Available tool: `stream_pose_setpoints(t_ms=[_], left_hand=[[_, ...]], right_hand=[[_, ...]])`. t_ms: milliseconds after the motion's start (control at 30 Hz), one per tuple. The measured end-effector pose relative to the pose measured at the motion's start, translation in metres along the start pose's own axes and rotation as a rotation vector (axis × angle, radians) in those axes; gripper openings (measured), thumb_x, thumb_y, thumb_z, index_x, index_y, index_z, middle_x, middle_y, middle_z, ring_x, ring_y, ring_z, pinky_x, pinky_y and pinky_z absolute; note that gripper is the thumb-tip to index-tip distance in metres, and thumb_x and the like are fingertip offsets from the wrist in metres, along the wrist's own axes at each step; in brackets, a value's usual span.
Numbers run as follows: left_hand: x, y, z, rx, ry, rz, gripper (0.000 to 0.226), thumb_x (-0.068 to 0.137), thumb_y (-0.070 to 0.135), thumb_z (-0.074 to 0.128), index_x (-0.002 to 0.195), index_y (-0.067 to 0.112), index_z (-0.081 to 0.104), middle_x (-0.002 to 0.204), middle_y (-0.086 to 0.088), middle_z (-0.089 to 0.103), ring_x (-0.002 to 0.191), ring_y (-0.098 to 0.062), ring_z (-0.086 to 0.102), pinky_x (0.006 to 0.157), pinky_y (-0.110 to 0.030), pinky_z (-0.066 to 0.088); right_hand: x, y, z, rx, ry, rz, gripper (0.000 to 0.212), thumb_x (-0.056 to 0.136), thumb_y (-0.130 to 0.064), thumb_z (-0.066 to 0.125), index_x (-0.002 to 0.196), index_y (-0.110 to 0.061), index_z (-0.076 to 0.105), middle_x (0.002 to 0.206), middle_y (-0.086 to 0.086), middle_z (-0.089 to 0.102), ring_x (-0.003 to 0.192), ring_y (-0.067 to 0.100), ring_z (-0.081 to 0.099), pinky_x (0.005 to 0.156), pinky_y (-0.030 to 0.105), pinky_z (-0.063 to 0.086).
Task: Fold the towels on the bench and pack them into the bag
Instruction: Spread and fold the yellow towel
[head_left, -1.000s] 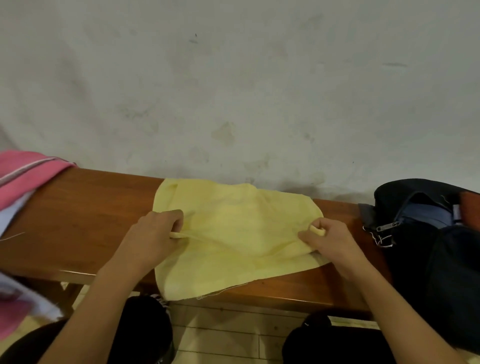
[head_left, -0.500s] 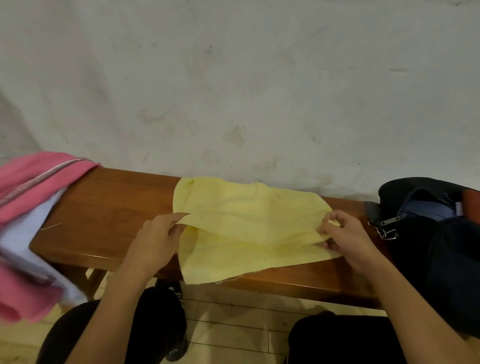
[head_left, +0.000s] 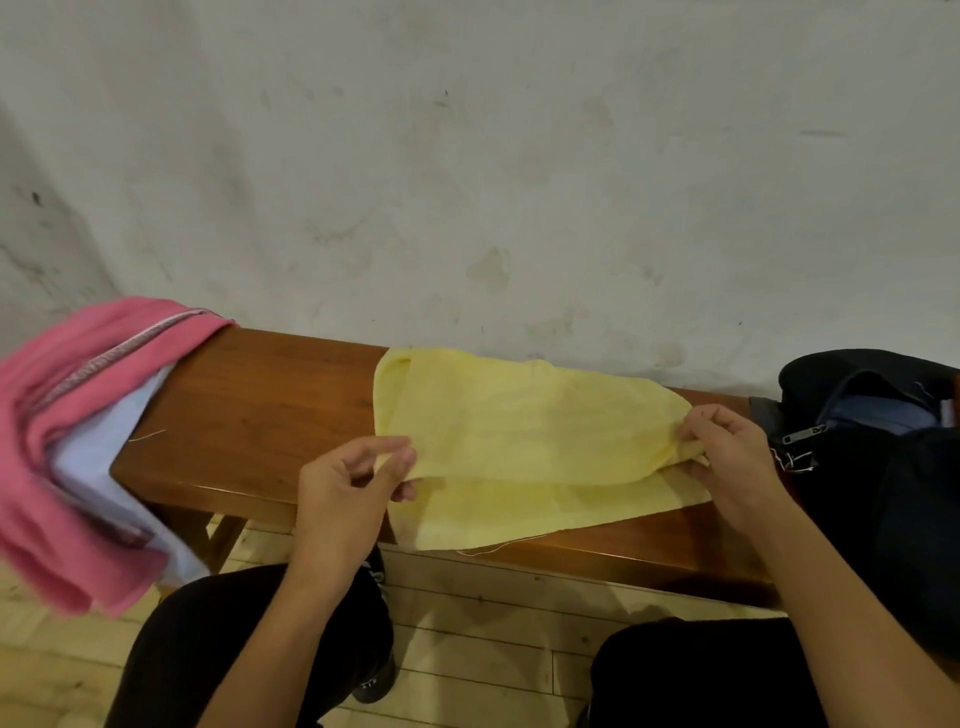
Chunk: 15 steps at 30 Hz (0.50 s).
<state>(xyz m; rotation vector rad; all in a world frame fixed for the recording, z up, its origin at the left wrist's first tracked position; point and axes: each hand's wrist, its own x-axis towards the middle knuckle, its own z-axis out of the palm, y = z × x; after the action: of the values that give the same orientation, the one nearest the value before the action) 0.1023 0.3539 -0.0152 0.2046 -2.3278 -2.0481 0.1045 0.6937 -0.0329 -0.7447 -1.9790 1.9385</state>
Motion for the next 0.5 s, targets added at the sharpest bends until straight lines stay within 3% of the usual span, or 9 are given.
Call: stream_pose_setpoints(t_ms=[133, 200, 267, 333, 433, 500], left_hand=[[-0.013, -0.016, 0.004, -0.061, 0.059, -0.224, 0.031, 0.082, 0.018, 0.076, 0.106, 0.022, 0.058, 0.087, -0.003, 0.074, 0.072, -0.016, 0.073, 0.069, -0.030, 0.056], [-0.015, -0.028, 0.005, 0.012, 0.019, -0.300, 0.021, 0.082, 0.020, 0.077, 0.099, 0.015, 0.065, 0.087, -0.003, 0.074, 0.076, -0.016, 0.073, 0.073, -0.029, 0.055], [-0.016, -0.035, 0.006, 0.084, -0.030, -0.278, 0.011, 0.086, 0.022, 0.074, 0.086, 0.012, 0.072, 0.081, -0.002, 0.074, 0.081, -0.016, 0.070, 0.070, -0.024, 0.049], [-0.017, -0.038, 0.007, 0.108, -0.049, -0.264, 0.015, 0.089, 0.024, 0.072, 0.079, 0.013, 0.074, 0.083, -0.001, 0.072, 0.087, -0.018, 0.064, 0.070, -0.024, 0.047], [-0.017, -0.042, 0.007, 0.065, -0.059, -0.330, 0.018, 0.089, 0.024, 0.071, 0.078, 0.010, 0.072, 0.089, -0.005, 0.071, 0.092, -0.023, 0.064, 0.084, -0.039, 0.056], [-0.017, -0.043, 0.005, -0.024, -0.087, -0.404, 0.016, 0.091, 0.020, 0.068, 0.087, 0.005, 0.070, 0.096, -0.012, 0.071, 0.092, -0.030, 0.069, 0.085, -0.045, 0.059]], right_hand=[[0.005, 0.003, -0.005, -0.055, -0.035, 0.044, 0.019, 0.094, -0.007, 0.058, 0.075, -0.006, 0.055, 0.091, 0.004, 0.051, 0.089, 0.018, 0.051, 0.077, 0.039, 0.052], [0.007, 0.008, -0.009, -0.138, -0.053, 0.048, 0.021, 0.091, -0.016, 0.067, 0.076, -0.007, 0.056, 0.088, 0.008, 0.055, 0.088, 0.023, 0.055, 0.081, 0.042, 0.050], [0.007, 0.011, -0.011, -0.277, -0.040, 0.007, 0.027, 0.089, -0.018, 0.072, 0.071, -0.008, 0.055, 0.083, 0.012, 0.053, 0.083, 0.027, 0.052, 0.076, 0.042, 0.047], [0.006, 0.012, -0.010, -0.354, -0.041, -0.014, 0.026, 0.088, -0.013, 0.071, 0.071, -0.006, 0.053, 0.080, 0.013, 0.051, 0.078, 0.026, 0.047, 0.066, 0.037, 0.042], [0.003, 0.013, -0.011, -0.417, -0.051, -0.040, 0.016, 0.089, -0.009, 0.068, 0.078, -0.003, 0.057, 0.080, 0.009, 0.050, 0.077, 0.021, 0.046, 0.061, 0.030, 0.037], [0.001, 0.013, -0.013, -0.458, -0.044, -0.051, 0.009, 0.089, -0.008, 0.067, 0.085, -0.003, 0.061, 0.090, 0.006, 0.057, 0.085, 0.018, 0.050, 0.062, 0.028, 0.037]])
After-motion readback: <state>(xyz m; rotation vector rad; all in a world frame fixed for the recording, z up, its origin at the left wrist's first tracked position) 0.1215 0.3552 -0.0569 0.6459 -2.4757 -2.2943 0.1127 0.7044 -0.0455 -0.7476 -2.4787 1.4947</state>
